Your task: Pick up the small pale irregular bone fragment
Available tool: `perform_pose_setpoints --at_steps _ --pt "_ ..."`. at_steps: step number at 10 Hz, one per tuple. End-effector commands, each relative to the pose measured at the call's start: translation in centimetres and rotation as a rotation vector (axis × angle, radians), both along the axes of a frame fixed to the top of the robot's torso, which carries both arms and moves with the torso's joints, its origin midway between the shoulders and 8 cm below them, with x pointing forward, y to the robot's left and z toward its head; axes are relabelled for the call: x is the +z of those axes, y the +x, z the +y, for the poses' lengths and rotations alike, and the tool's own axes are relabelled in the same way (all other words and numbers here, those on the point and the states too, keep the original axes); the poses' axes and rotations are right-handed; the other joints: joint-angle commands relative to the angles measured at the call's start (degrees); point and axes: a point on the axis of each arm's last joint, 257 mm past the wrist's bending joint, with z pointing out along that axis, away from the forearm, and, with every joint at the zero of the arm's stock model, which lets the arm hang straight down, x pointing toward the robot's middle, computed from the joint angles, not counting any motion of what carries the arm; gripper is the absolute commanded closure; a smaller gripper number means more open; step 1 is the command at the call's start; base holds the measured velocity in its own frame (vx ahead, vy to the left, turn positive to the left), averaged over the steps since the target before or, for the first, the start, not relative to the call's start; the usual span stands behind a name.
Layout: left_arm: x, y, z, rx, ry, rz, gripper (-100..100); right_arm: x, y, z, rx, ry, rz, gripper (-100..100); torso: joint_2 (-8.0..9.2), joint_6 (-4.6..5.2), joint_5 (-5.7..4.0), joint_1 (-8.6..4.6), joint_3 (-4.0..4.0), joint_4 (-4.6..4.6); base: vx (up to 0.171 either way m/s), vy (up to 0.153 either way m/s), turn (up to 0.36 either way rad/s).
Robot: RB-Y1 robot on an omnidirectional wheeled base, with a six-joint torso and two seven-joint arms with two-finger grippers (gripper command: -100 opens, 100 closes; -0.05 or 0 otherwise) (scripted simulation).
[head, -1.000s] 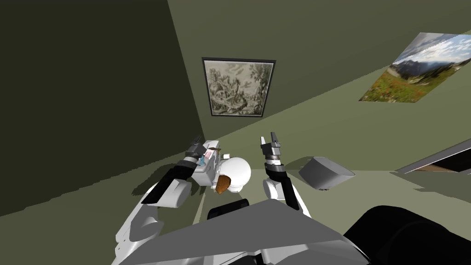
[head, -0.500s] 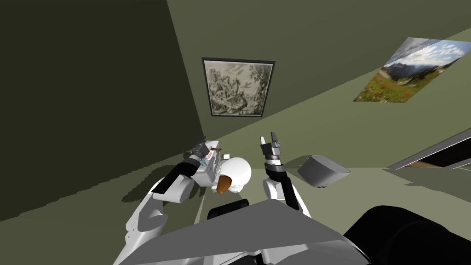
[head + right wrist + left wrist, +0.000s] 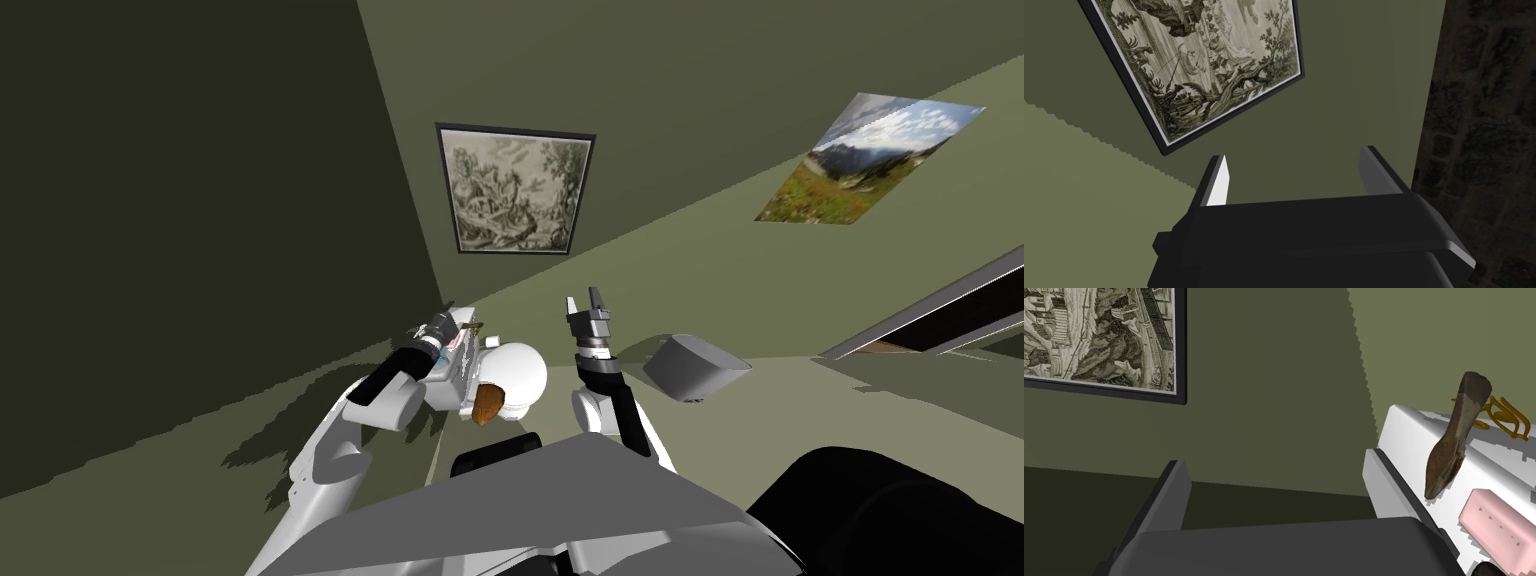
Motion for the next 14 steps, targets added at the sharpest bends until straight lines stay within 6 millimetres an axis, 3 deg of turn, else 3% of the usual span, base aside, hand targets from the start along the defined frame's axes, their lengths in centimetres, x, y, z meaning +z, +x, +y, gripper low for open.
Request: perform_pose_setpoints --at_steps 1,6,14 --pt "-0.7 0.0 0.0 0.002 0.009 0.028 -100 0.0 0.0 0.0 0.000 0.000 0.000 0 0.00 0.00 0.00 0.00 0.00 0.00 0.016 0.017 0.009" --pt "-4.2 1.1 -0.3 0.002 0.086 0.160 -100 0.0 0.0 0.0 0.000 0.000 0.000 0 -0.04 0.00 -0.01 -0.03 -0.03 -0.01 0.047 0.041 -0.081" --pt "-9.6 1.5 0.9 0.030 0.218 0.357 -100 0.0 0.0 0.0 0.000 0.000 0.000 0 -0.10 -0.01 -0.01 -0.04 -0.06 -0.03 0.060 0.044 -0.094"
